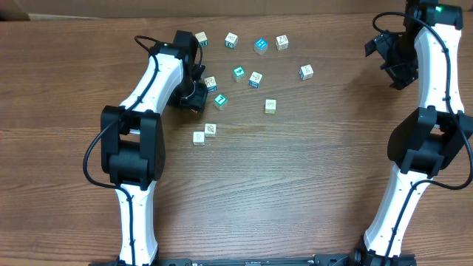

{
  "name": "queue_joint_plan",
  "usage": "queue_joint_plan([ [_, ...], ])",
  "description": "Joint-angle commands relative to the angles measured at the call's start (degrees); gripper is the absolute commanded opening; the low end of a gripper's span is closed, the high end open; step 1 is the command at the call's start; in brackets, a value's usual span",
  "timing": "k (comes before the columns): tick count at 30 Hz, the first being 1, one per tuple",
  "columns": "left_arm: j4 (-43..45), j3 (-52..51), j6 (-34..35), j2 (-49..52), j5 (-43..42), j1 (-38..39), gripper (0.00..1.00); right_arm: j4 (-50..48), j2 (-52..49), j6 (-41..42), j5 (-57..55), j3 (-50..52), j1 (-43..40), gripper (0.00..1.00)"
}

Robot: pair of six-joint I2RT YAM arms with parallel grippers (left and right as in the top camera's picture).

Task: Form a circle
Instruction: 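Lower the left gripper over the R elephant block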

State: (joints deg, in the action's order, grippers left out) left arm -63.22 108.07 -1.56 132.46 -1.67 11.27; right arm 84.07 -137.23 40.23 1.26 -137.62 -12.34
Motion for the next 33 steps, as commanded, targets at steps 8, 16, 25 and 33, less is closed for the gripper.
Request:
queue_joint_plan([
  [8,2.7,0.3,-0.7,1.2,0.2,0.4,0.55,0.0,1.6,-0.2,-0.1,-1.0,-0.1,1.00],
  [16,3.2,0.3,-0.6,1.2,0.2,0.4,0.39,0.0,1.6,-0.2,-0.1,-1.0,-0.1,1.00],
  [25,0.3,2.8,0.4,-0.9,0.2,0.4,0.37,0.0,1.6,-0.2,-0.1,-1.0,-0.1,1.00],
  [33,-2.0,2.9,0.5,-8.8,0.2,0.6,0.33,0.0,1.6,-0.2,-0.1,-1.0,-0.1,1.00],
])
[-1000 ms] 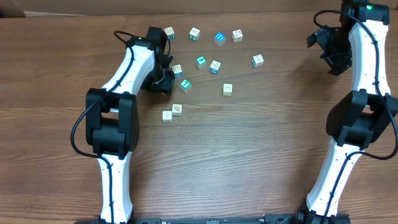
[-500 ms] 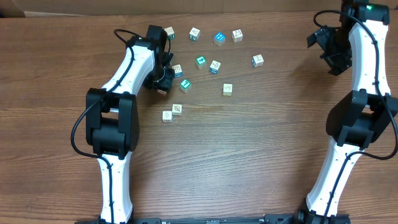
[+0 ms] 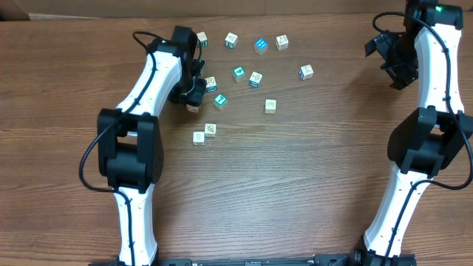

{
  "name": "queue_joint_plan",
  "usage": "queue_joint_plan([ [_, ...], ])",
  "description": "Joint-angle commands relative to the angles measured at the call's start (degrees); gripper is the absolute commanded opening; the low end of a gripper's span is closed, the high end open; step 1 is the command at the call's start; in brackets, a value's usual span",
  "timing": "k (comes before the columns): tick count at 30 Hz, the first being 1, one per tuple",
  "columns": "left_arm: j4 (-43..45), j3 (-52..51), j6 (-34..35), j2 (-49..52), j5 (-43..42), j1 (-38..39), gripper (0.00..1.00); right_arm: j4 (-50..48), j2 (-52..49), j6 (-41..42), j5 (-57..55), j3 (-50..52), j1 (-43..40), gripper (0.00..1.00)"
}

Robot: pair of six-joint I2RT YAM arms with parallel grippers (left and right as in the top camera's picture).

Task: Form a circle
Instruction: 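Lower the left gripper over the R elephant block, then close the left gripper on the green R elephant block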

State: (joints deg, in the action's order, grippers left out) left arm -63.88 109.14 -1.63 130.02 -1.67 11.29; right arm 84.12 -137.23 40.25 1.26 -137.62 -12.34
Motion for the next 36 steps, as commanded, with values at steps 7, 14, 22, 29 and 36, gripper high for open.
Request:
queue_joint_plan([
  [7,-5.3,1.9,0.8,-11.1,1.9,2.9,0.36,-0.1,1.6,-0.2,-0.1,-1.0,-0.1,1.00],
  [14,-3.5,0.9,0.7,-8.1,4.9,3.0,0.47,-0.1,1.6,-0.2,-0.1,-1.0,-0.1,1.00],
  [22,0.1,0.3,0.7,-1.9,5.2,2.3,0.50,-0.1,1.6,-0.2,-0.1,-1.0,-0.1,1.00],
  [29,1.1,-0.6,0.8,0.0,5.0,2.3,0.48,-0.1,1.6,-0.2,-0.1,-1.0,-0.1,1.00],
  [36,2.9,-2.3,0.8,0.0,5.0,2.3,0.48,-0.1,1.6,-0.2,-0.1,-1.0,-0.1,1.00],
])
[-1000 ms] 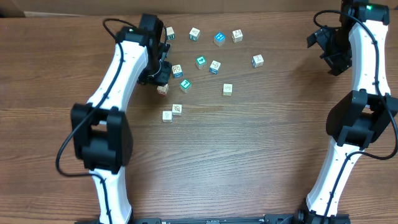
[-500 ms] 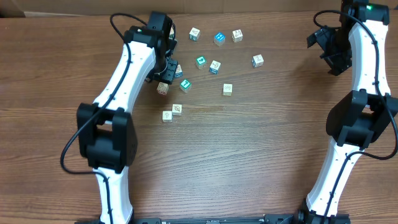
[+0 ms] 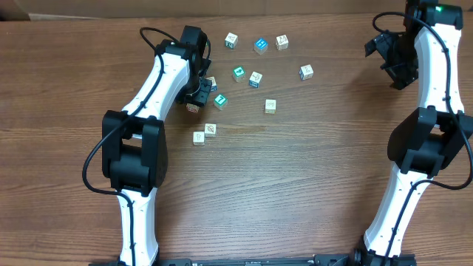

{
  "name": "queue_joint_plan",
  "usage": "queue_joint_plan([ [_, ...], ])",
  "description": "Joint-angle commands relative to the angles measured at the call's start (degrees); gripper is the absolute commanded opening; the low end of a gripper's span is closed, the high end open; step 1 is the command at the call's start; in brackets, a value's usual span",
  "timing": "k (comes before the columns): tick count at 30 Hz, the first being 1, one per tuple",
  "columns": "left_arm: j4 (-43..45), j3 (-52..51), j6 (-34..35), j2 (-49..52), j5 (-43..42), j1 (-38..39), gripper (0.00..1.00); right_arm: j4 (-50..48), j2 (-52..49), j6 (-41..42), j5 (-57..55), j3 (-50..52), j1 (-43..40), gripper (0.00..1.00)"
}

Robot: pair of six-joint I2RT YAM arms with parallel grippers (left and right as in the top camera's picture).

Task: Form a circle
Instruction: 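Close the left gripper on the green R elephant block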

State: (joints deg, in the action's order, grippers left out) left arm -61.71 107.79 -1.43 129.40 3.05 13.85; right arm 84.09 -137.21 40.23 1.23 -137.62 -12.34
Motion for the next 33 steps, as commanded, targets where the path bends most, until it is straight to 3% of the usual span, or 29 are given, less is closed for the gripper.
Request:
queue_joint_plan([
  [1,1.1,-1.2,0.6,0.6,0.3,-0.3,0.47,0.0,1.6,-0.2,-0.1,-1.0,-0.1,1.00],
  [10,3.5,-3.7,0.6,0.6,0.3,-0.3,0.47,0.0,1.6,-0.2,-0.1,-1.0,-0.1,1.00],
  [14,4.1,-3.7,0.6,0.6,0.3,-0.3,0.42,0.0,1.6,-0.2,-0.1,-1.0,-0.1,1.00],
  [33,5.0,-3.9,3.4,0.7,0.3,-0.3,0.43,0.0,1.6,-0.2,-0.1,-1.0,-0.1,1.00],
])
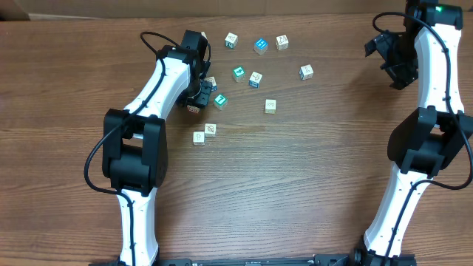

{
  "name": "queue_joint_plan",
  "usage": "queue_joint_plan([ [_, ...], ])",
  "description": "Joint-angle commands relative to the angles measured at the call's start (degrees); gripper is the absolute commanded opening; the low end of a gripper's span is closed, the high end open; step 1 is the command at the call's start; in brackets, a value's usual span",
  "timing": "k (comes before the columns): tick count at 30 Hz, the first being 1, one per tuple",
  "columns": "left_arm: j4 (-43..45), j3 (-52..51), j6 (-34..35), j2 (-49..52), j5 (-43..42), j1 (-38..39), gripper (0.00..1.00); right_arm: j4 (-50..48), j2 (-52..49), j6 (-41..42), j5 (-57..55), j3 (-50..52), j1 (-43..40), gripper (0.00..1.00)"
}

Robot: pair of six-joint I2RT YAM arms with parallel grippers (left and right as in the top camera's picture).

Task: Form a circle
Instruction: 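Close the left gripper on the green R elephant block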

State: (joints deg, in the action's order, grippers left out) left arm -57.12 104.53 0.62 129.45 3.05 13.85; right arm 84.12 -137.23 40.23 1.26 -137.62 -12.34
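Note:
Several small cubes lie scattered on the far half of the wooden table (295, 185). Three form a row at the back: a pale cube (231, 40), a blue cube (260, 46) and another pale cube (281, 42). Others include a teal cube (239, 73), a teal cube (220, 100), a tan cube (270, 106) and a side-by-side pair (205, 134). My left gripper (201, 90) hangs low among the leftmost cubes, between a half-hidden cube (211, 80) and a reddish-marked cube (194, 108); its fingers are too dark to read. My right gripper (378, 49) is raised at the far right, away from all cubes.
The left arm (159, 81) reaches diagonally over the table's left part and covers the spot at the back left of the cubes. The right arm (429, 111) stands along the right edge. The table's back edge runs just behind the back row.
The left arm has shifted only very slightly, its gripper still beside the half-hidden cube. No cube has moved. The right arm is as it was.
The left gripper first sat low left of the teal cube, covering that spot. Then it stood a little farther back and a reddish-marked cube showed there. Then it was farther right, by the half-hidden cube, its arm covering the back-left cube, as now.

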Motion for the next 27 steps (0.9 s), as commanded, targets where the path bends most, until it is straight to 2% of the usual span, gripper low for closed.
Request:
queue_joint_plan([
  [1,0.5,-0.7,1.3,0.6,0.3,-0.3,0.43,-0.1,1.6,-0.2,-0.1,-1.0,-0.1,1.00],
  [27,2.0,-1.3,1.3,0.6,0.4,-0.4,0.42,-0.1,1.6,-0.2,-0.1,-1.0,-0.1,1.00],
])
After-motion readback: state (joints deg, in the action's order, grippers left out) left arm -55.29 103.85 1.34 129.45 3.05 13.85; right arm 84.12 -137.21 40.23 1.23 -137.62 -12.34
